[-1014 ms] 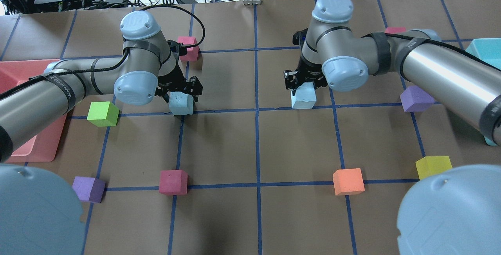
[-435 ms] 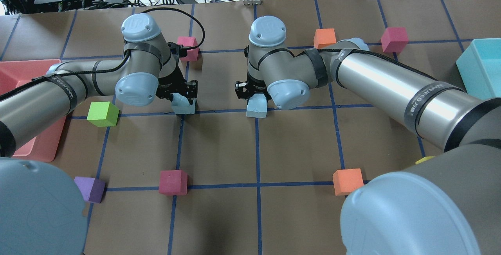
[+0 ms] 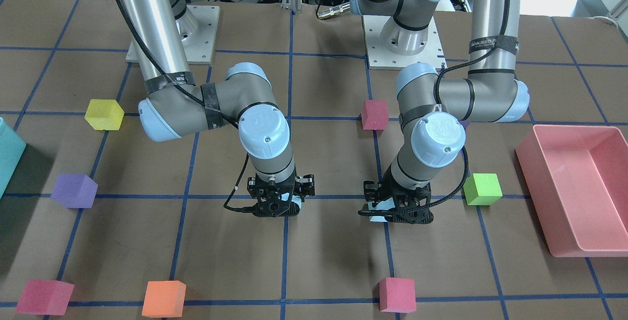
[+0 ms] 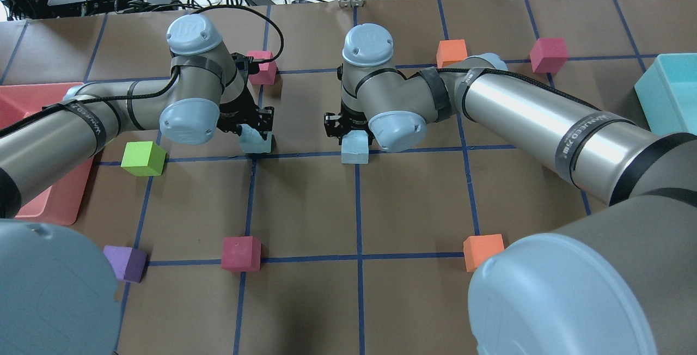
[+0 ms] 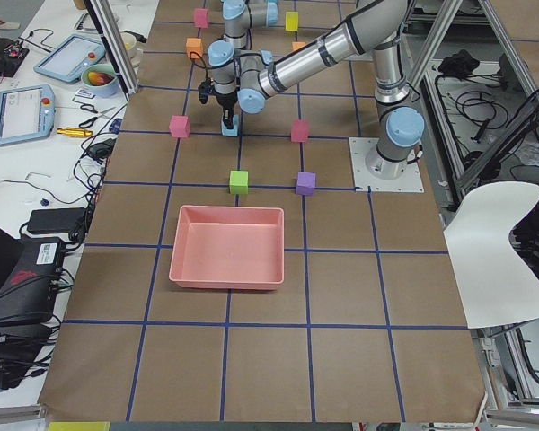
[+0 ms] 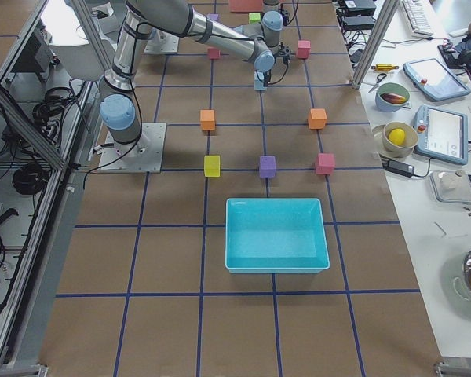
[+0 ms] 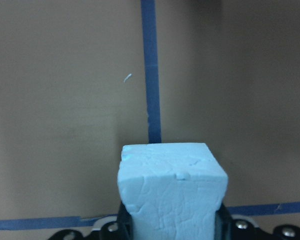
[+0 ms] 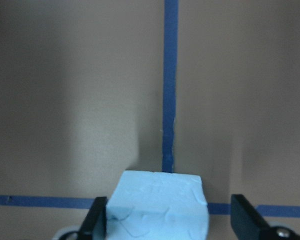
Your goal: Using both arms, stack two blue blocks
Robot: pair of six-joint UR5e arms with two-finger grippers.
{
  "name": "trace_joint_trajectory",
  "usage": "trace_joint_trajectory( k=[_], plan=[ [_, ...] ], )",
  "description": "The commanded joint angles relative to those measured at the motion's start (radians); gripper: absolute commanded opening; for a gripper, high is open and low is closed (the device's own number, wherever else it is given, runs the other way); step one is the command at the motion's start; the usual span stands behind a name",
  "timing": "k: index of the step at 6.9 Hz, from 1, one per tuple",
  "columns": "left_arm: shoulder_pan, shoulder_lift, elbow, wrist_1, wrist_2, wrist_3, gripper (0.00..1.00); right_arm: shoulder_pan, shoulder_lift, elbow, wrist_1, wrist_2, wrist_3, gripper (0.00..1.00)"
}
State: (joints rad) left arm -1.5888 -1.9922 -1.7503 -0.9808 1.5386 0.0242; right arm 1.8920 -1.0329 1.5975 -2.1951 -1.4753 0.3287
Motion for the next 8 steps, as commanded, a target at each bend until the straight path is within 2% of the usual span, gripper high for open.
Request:
trace_joint_trajectory(
  k=[1,2,3,4,5,6,8],
  plan=[
    [-0.023,0.029,0.073,-0.094,-0.041,-0.013,0.26,-0.112,-0.183,-0.086,0.274,0.006,-0.052,1.00],
    [-0.066,0.024,0.107,-0.107,-0.049,-0.083,0.25,-0.164,-0.259,-0.176,0.480,0.001,-0.104,1.00],
    [-0.136,0.030,0.127,-0.107,-0.038,-0.178,0.26,-0.201,-0.306,-0.247,0.608,-0.014,-0.124,1.00],
    [-0.216,0.024,0.159,-0.142,-0.035,-0.267,0.25,-0.239,-0.347,-0.278,0.702,-0.013,-0.167,1.00],
    [-0.283,0.009,0.178,-0.134,-0.038,-0.359,0.25,-0.282,-0.367,-0.269,0.712,-0.013,-0.268,1.00],
    [-0.322,0.004,0.178,-0.134,-0.038,-0.371,0.25,-0.321,-0.375,-0.262,0.733,-0.016,-0.295,1.00],
    [-0.336,-0.016,0.178,-0.130,-0.040,-0.374,0.25,-0.313,-0.385,-0.269,0.761,-0.020,-0.388,1.00]
  ],
)
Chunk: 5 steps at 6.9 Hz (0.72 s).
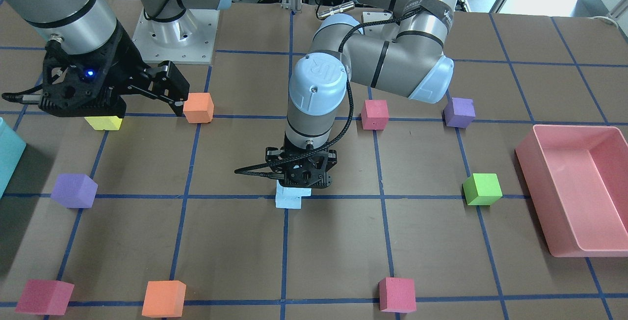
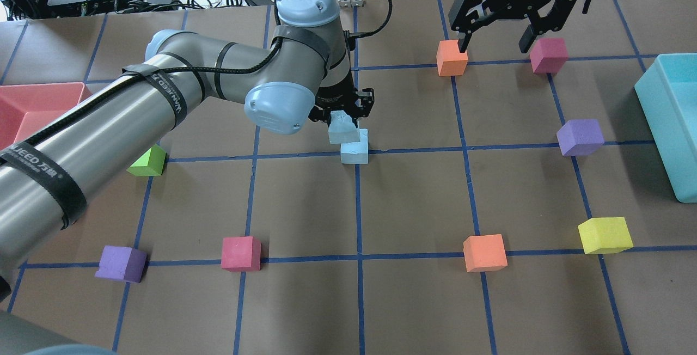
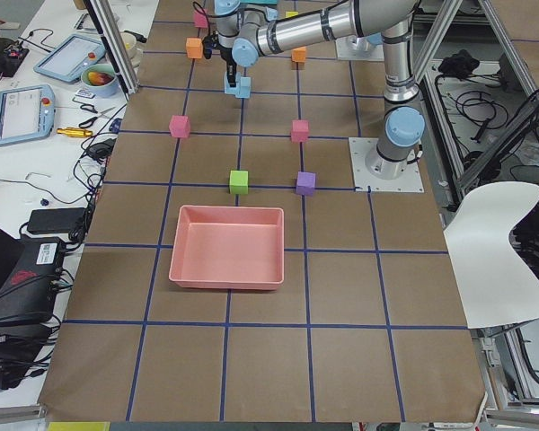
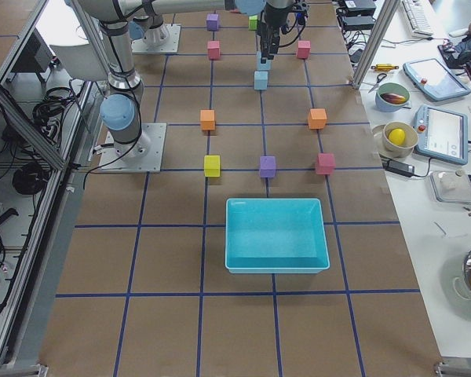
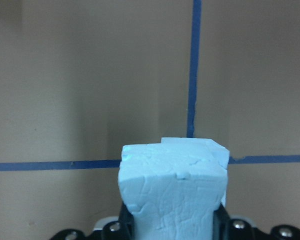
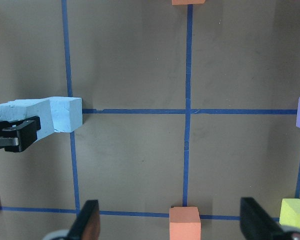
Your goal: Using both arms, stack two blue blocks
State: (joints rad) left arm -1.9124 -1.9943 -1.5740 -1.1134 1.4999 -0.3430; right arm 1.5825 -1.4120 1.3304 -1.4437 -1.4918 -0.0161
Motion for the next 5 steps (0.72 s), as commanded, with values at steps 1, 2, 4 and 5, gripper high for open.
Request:
trace_joint_trajectory(
  k=[1,2,4,5],
  plan=[
    [-0.014,-0.024,0.000,0.010,-0.001,-0.008,0.25,-0.010,-0.005,-0.003,0.011,-0.004,-0.044,1.00],
    [-0.023,-0.032,0.000,0.012,-0.003,-0.008,0.26,-0.010,-0.005,-0.005,-0.015,-0.002,-0.044,1.00],
    [-0.028,-0.050,0.000,0.010,-0.003,-0.019,0.31,-0.007,-0.007,0.006,-0.096,-0.004,-0.028,1.00],
    [-0.028,-0.067,0.000,0.030,0.002,-0.013,0.65,-0.007,-0.004,0.007,-0.099,-0.002,-0.024,1.00]
  ],
)
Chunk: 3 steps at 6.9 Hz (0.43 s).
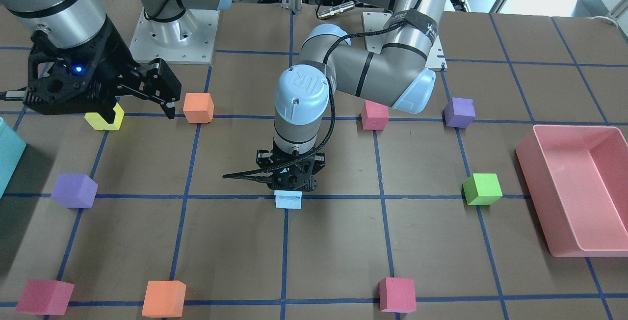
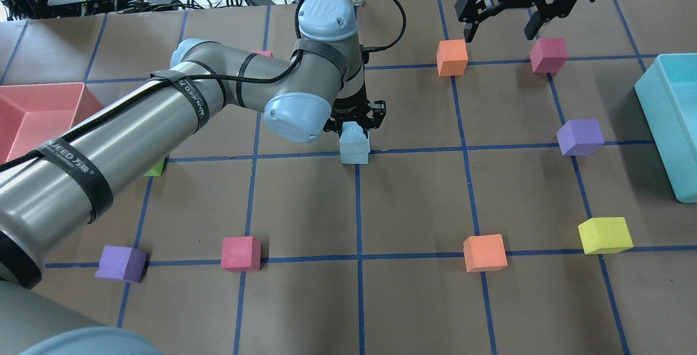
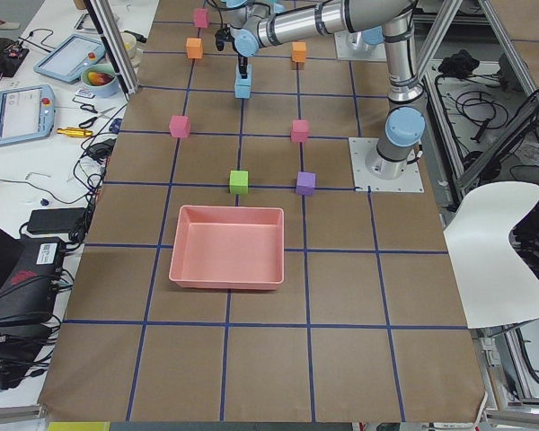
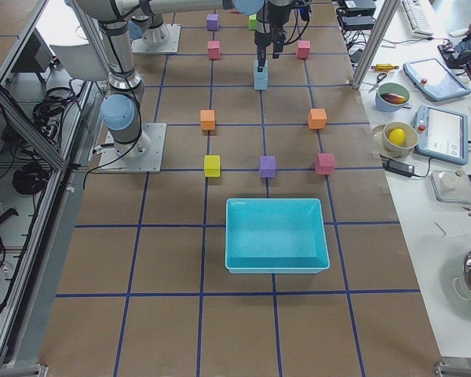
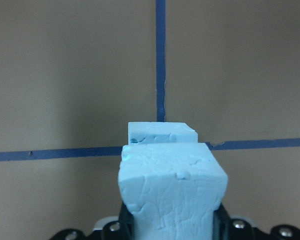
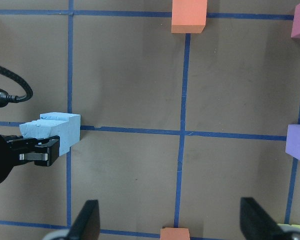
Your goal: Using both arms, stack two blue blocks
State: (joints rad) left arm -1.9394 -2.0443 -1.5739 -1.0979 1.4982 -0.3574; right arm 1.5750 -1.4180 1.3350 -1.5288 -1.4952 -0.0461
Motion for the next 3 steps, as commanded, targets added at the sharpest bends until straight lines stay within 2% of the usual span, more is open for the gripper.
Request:
trace_joint_trajectory(
  k=[1,3],
  plan=[
    [-0.001,-0.022,-0.003,0.060,0.007,-0.001,1.00,0.000,0.008,0.003,-0.014,0.001,0.064,1.00],
    [0.005,0.011,0.012,0.058,0.005,0.011,1.00,0.000,0.010,0.003,-0.013,0.003,0.106,1.00]
  ],
)
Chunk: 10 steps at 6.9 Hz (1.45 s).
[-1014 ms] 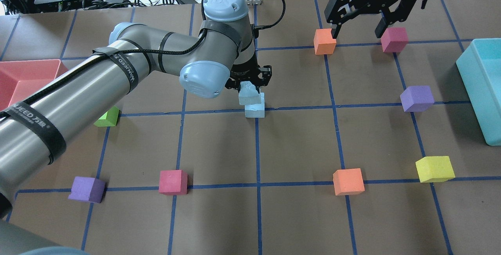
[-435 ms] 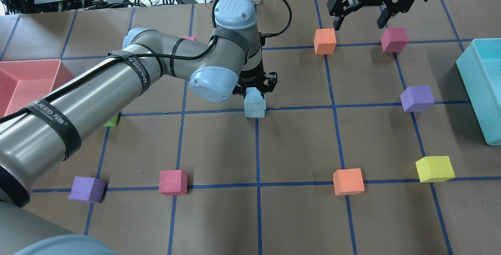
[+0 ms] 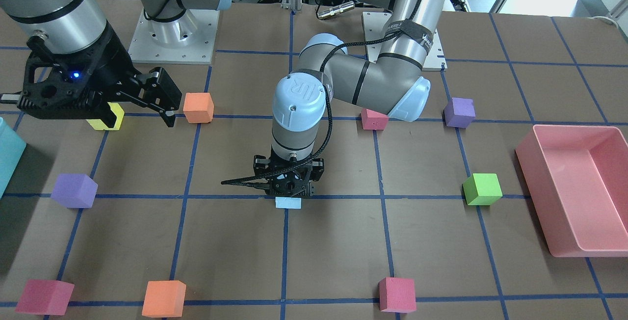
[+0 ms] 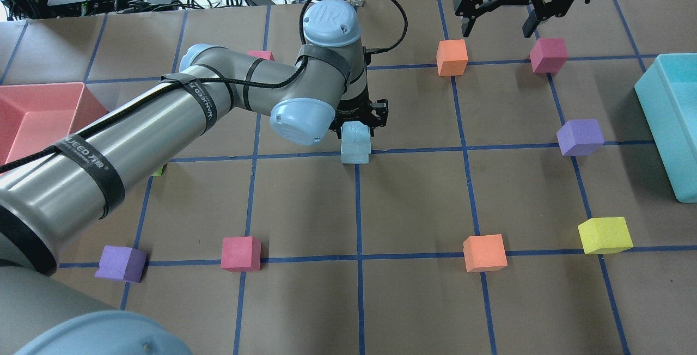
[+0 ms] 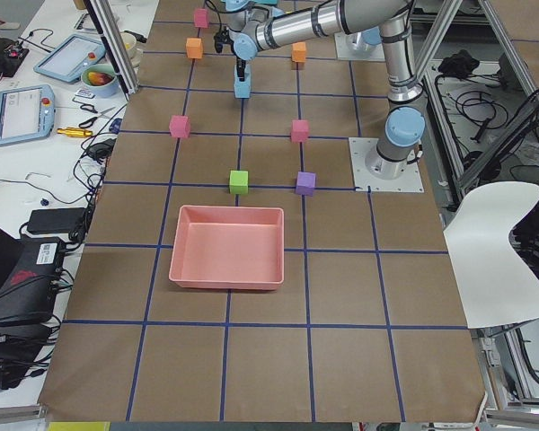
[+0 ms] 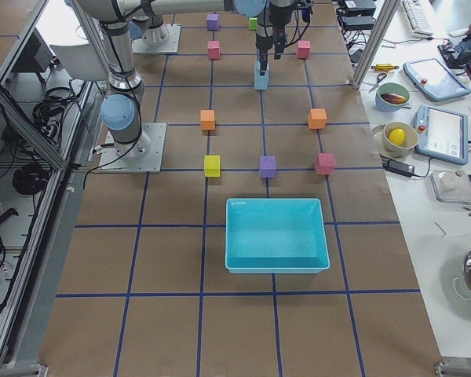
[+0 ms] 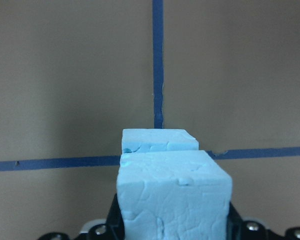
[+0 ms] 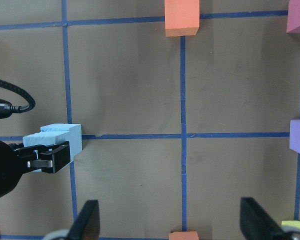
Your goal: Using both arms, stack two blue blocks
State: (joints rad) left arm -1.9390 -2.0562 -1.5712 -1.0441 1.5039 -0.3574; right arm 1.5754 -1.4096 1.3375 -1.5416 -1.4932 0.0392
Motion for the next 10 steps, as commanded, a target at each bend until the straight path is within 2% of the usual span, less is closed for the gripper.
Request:
trace_joint_trajectory(
  k=[1,2,3,4,5,6,8,10],
  plan=[
    [0.037,0.053,0.058,-0.048,0.001,0.015,1.00,0.000,0.001,0.000,0.000,-0.001,0.011,1.00],
    [0.079,0.088,0.147,-0.189,-0.001,0.052,1.00,0.000,0.001,0.000,-0.002,-0.002,0.005,1.00],
    [0.125,0.119,0.236,-0.326,0.002,0.146,1.00,0.002,0.000,0.000,-0.003,-0.050,0.008,1.00],
    [0.209,0.151,0.267,-0.418,0.002,0.282,1.00,0.002,0.001,0.000,-0.003,-0.070,0.016,1.00],
    [0.307,0.198,0.266,-0.465,-0.004,0.389,1.00,0.002,0.001,0.000,-0.003,-0.068,0.018,1.00],
    [0.355,0.265,0.266,-0.519,0.002,0.423,1.00,0.002,0.003,0.000,-0.003,-0.068,0.019,1.00],
    [0.373,0.365,0.245,-0.536,0.006,0.420,1.00,0.003,0.003,0.002,-0.003,-0.068,0.019,1.00],
    [0.379,0.399,0.122,-0.501,0.004,0.423,1.00,0.002,0.001,0.002,-0.003,-0.068,0.018,1.00]
  ],
)
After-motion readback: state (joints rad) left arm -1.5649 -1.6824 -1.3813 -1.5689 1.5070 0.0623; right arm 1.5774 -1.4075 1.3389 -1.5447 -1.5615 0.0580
